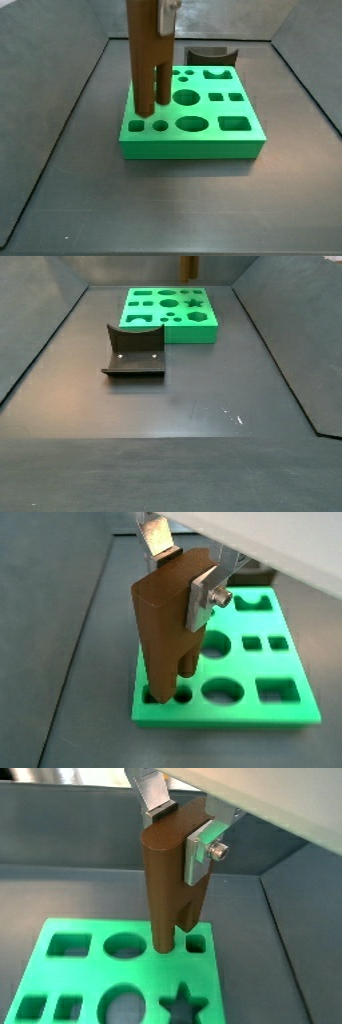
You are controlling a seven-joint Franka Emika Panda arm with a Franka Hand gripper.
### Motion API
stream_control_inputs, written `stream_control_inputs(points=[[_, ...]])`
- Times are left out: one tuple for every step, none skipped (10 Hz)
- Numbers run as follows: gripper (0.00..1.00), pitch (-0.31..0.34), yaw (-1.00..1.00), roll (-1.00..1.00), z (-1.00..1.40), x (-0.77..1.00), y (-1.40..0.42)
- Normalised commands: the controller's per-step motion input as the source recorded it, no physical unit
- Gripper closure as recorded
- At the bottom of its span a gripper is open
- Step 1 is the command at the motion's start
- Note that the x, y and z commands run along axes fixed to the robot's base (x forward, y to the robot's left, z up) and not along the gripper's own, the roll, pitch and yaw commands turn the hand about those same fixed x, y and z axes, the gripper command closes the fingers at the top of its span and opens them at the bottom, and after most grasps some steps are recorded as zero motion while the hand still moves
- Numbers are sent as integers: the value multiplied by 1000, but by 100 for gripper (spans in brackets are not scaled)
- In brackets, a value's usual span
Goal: Insert the square-circle object.
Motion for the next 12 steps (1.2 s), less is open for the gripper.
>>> stream_control_inputs(points=[[100,-133,-726,-107,-131,0,-371],[100,-106,-866,-86,0,0,-171],[100,-121,-909,-26,-20,-77,0],[100,-191,-929,-80,-217,-11,0],[100,-223,-909,-59,-174,-3,0],[100,-141,-971,36,-209,0,37],[100,-43,-1000,126,-211,0,0],[100,-7,-997,147,-234,0,0],[100,0,-846,166,-160,0,29],[100,0,-434,89,-114,-194,111],[100,-16,-211,27,-106,-183,111],[100,0,-429,69,-69,-91,157]])
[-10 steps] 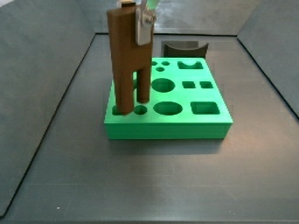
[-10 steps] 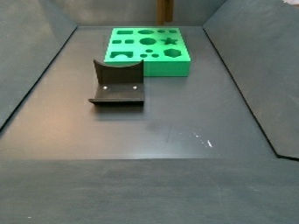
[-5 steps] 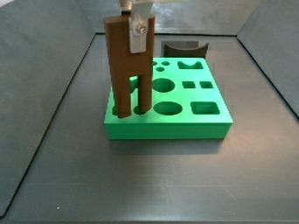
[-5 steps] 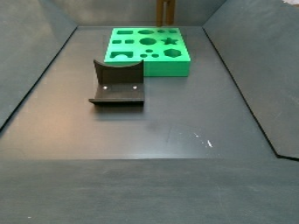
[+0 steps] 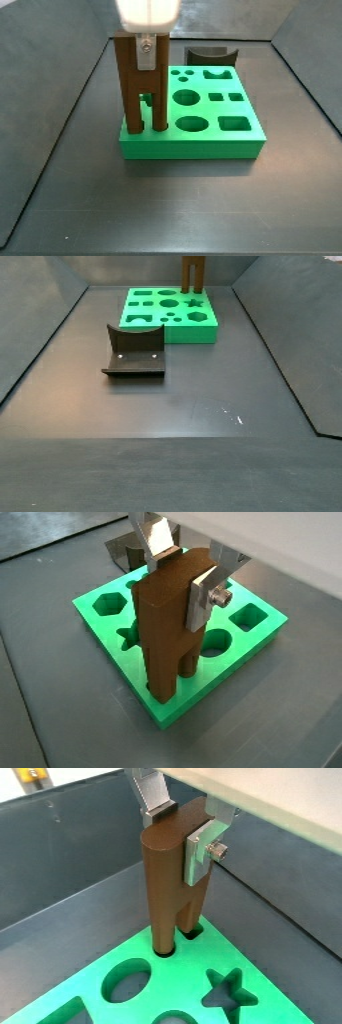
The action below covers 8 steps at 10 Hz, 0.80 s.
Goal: Insert the square-circle object.
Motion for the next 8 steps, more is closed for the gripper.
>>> stream_control_inputs(points=[[100,0,-429,23,-49,-91,97],[100,0,-349,16,-57,0,31],[100,4,-340,14,-146,69,0],[100,-3,-197,-13,-217,26,0],[100,-90,0,-24,-251,0,0],[100,-114,0,-61,-360,0,0],[100,-129,0,-111,-454,106,0],[100,-151,-9,-44,-537,149,0]])
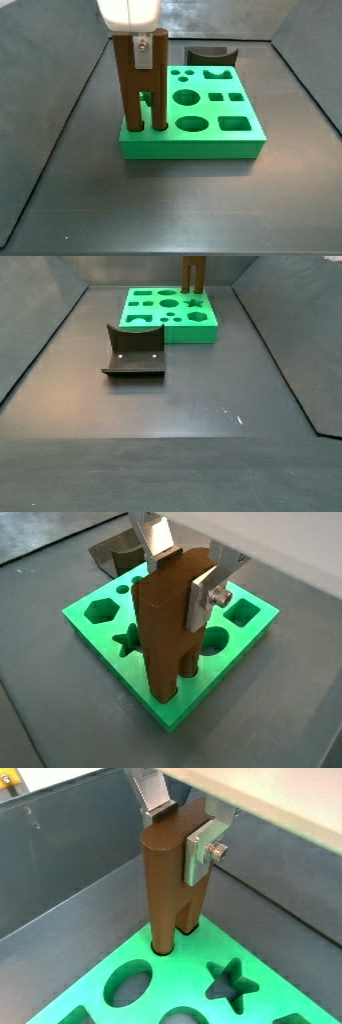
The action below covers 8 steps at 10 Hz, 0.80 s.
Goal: Insert the square-circle object.
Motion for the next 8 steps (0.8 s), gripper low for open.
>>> stream_control_inputs(points=[[100,-111,-271,30,-537,234,0],[100,-80,-297,54,-446,143,0],[100,-161,0,0,-349,0,23],[100,-304,34,-19,-400,-171,17],[100,-310,51,-23,-423,-151,0],[100,-244,40,0,-337,-103,0],[100,-230,0,-6,-329,-91,0],[100,-149,0,-54,-251,0,0]])
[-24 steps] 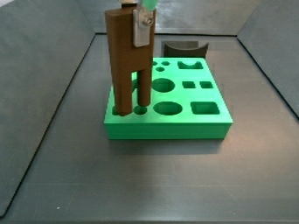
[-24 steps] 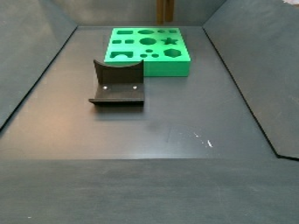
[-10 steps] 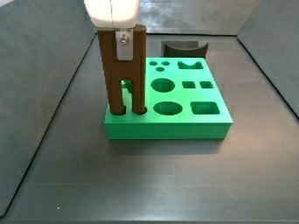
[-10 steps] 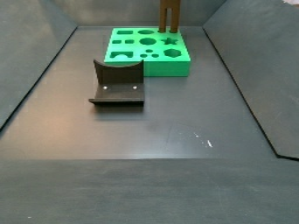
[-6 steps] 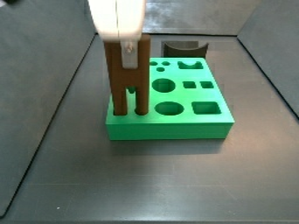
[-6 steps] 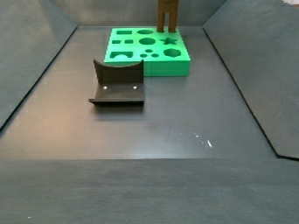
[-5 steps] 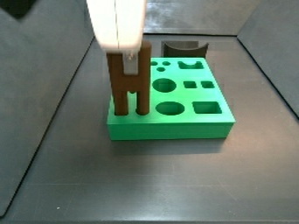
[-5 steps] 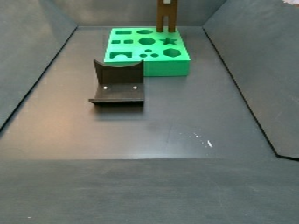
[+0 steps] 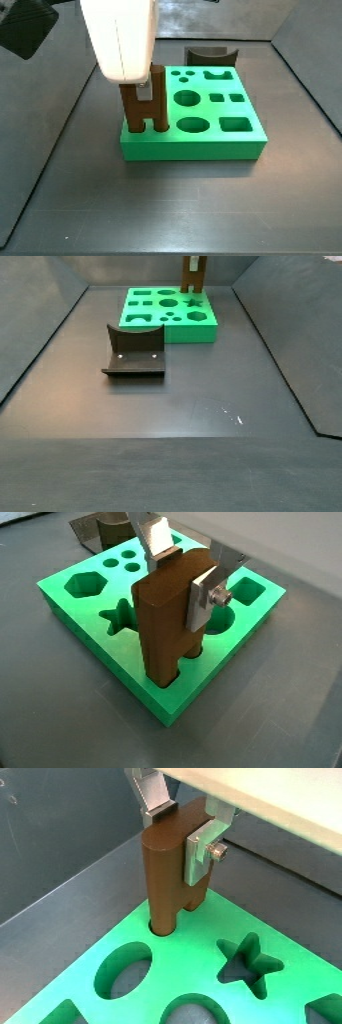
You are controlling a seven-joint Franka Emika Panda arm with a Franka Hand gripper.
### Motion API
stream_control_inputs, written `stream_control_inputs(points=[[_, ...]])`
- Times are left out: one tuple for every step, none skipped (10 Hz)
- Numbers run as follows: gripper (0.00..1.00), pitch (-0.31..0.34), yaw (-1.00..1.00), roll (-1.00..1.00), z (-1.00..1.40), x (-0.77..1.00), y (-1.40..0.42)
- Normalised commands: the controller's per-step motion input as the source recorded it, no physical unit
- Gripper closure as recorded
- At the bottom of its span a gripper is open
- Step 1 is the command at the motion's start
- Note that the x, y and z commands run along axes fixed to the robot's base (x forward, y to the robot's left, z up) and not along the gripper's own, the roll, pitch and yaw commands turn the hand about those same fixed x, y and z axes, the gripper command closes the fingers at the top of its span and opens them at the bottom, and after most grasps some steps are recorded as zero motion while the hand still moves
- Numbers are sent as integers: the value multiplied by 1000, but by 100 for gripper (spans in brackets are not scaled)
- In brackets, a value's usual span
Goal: Insert the square-circle object.
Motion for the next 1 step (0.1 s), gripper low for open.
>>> stream_control_inputs(points=[[100,0,0,0,0,0,0]])
